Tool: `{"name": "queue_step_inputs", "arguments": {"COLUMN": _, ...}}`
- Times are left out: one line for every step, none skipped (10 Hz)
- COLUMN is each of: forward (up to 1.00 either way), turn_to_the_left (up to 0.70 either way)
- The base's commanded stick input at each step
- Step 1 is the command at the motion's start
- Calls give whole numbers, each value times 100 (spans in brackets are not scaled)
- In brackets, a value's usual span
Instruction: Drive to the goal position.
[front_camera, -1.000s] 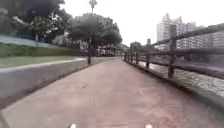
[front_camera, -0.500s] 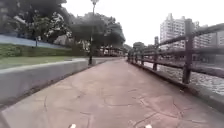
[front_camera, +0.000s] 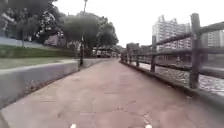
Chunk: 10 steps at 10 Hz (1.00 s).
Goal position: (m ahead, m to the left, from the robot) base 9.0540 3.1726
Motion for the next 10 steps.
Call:
{"name": "queue_step_inputs", "arguments": {"forward": 100, "turn_to_the_left": 0}}
{"name": "queue_step_inputs", "arguments": {"forward": 100, "turn_to_the_left": 0}}
{"name": "queue_step_inputs", "arguments": {"forward": 100, "turn_to_the_left": 0}}
{"name": "queue_step_inputs", "arguments": {"forward": 100, "turn_to_the_left": 0}}
{"name": "queue_step_inputs", "arguments": {"forward": 100, "turn_to_the_left": 0}}
{"name": "queue_step_inputs", "arguments": {"forward": 100, "turn_to_the_left": 0}}
{"name": "queue_step_inputs", "arguments": {"forward": 100, "turn_to_the_left": 0}}
{"name": "queue_step_inputs", "arguments": {"forward": 100, "turn_to_the_left": 0}}
{"name": "queue_step_inputs", "arguments": {"forward": 100, "turn_to_the_left": 0}}
{"name": "queue_step_inputs", "arguments": {"forward": 100, "turn_to_the_left": 0}}
